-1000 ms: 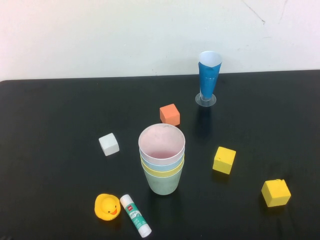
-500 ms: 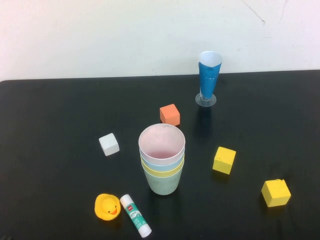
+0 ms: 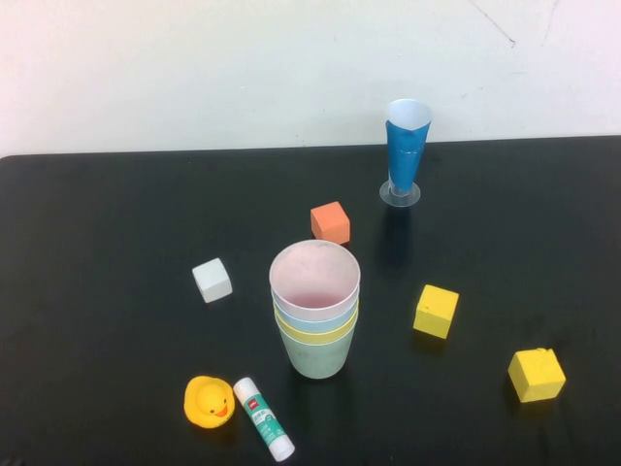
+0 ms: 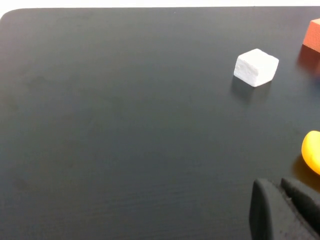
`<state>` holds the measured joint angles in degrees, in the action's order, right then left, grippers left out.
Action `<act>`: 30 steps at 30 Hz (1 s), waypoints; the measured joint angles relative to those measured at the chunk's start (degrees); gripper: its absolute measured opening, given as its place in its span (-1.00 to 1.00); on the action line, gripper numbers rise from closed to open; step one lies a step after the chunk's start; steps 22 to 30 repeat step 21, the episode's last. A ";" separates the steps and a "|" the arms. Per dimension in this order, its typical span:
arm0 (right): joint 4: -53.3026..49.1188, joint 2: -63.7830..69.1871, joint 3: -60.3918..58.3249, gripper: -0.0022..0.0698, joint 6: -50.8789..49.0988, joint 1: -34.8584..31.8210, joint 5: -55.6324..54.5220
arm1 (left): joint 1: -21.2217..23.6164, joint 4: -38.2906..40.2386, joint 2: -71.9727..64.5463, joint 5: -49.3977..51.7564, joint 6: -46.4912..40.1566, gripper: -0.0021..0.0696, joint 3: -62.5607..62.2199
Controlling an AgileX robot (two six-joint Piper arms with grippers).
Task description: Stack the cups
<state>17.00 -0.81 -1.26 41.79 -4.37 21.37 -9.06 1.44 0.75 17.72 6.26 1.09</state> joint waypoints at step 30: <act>-16.58 0.00 -0.33 -0.95 -31.53 -0.51 -2.41 | 0.00 -0.10 0.00 0.00 0.21 -0.94 0.00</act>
